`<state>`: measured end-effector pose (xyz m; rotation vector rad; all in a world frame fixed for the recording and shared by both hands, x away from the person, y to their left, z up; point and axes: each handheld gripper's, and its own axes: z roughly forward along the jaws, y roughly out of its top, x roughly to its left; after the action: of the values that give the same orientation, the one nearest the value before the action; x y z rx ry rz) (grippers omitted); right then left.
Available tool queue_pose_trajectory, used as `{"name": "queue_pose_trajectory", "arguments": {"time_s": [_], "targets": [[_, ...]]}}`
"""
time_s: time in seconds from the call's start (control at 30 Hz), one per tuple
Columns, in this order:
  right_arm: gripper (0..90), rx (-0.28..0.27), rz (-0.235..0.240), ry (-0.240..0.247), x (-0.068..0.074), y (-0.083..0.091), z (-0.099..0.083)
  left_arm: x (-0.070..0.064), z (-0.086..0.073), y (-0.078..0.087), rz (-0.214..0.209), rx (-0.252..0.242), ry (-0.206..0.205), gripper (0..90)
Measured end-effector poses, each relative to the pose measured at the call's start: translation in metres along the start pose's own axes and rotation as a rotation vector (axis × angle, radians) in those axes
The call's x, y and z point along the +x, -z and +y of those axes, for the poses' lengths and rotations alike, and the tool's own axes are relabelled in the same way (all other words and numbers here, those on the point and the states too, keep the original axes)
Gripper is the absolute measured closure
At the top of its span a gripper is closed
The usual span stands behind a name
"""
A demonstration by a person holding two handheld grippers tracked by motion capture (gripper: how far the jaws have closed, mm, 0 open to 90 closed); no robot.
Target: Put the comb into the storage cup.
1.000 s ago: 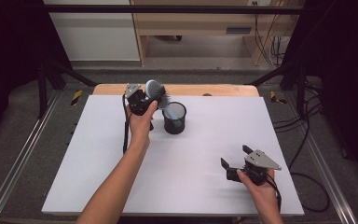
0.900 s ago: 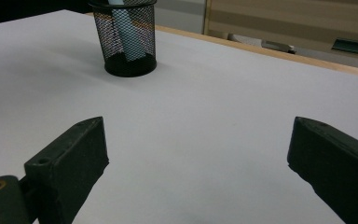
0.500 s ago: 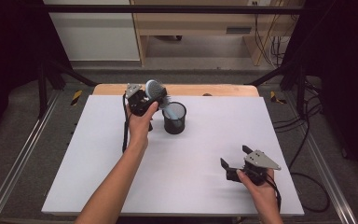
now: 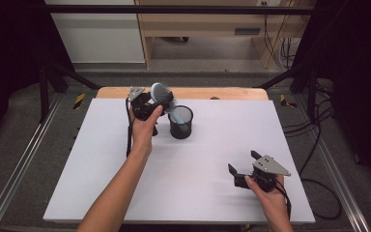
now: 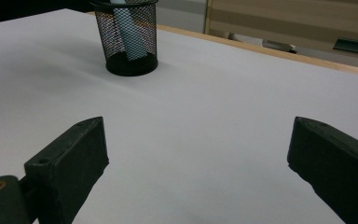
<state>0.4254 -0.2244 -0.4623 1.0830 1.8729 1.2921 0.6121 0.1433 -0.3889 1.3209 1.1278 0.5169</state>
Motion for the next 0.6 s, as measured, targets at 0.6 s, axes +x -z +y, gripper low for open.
{"name": "queue_pose_trajectory", "arguments": {"time_s": [0.6], "targets": [[5.0,0.003,0.005,0.005,0.0010,-0.0005,0.0002,-0.0039,-0.0004,0.0093,-0.009,-0.037,-0.061,2.0]]}}
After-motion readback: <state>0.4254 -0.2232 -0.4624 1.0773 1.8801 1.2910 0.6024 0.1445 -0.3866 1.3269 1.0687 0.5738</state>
